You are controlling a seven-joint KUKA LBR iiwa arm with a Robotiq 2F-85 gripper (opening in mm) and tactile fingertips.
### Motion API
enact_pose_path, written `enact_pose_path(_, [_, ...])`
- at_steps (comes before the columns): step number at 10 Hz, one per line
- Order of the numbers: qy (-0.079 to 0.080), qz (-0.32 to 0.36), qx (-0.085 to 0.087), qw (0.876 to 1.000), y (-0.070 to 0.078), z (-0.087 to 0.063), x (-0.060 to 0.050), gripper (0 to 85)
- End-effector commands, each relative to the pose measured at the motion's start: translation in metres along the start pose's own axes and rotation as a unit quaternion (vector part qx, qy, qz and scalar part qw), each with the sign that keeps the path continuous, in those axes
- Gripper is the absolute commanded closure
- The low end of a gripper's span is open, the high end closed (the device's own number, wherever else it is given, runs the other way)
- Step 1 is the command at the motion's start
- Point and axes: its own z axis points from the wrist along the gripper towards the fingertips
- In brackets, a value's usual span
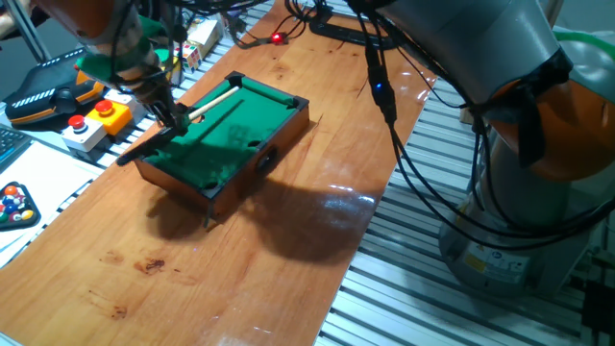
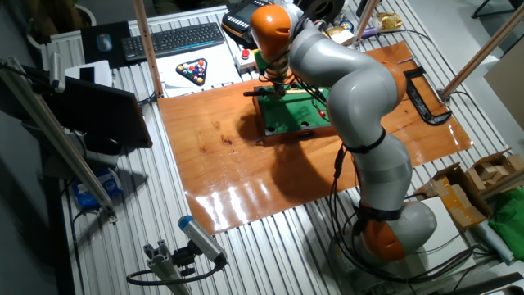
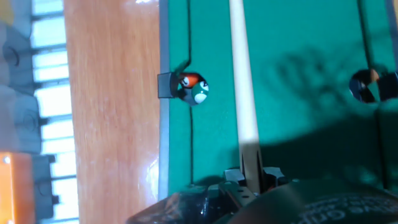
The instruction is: Hit the pool ball
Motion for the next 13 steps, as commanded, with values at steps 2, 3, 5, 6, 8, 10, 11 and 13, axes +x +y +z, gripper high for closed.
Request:
enact_pose_path(2, [0.000, -0.010, -0.003, 1.000, -0.002, 0.004, -0.002, 84.3])
enact_pose_path(3, [-0.001, -0.012, -0.003, 1.000, -0.003, 0.004, -0.002, 84.3])
enact_pose_path(5, [-0.004, -0.013, -0.003, 1.000, -0.007, 0.007, -0.003, 84.3])
enact_pose_path(6, [-0.007, -0.012, -0.004, 1.000, -0.009, 0.009, -0.003, 84.3])
enact_pose_path(8, [-0.010, -0.011, 0.004, 1.000, -0.009, 0.011, -0.002, 84.3])
enact_pose_path(10, [-0.010, -0.007, 0.004, 1.000, -0.011, 0.014, -0.002, 80.0])
enact_pose_path(11, [-0.008, -0.006, 0.002, 1.000, -0.011, 0.016, -0.002, 71.3])
enact_pose_path(13, [-0.004, -0.003, 0.001, 1.000, -0.010, 0.018, -0.002, 55.0])
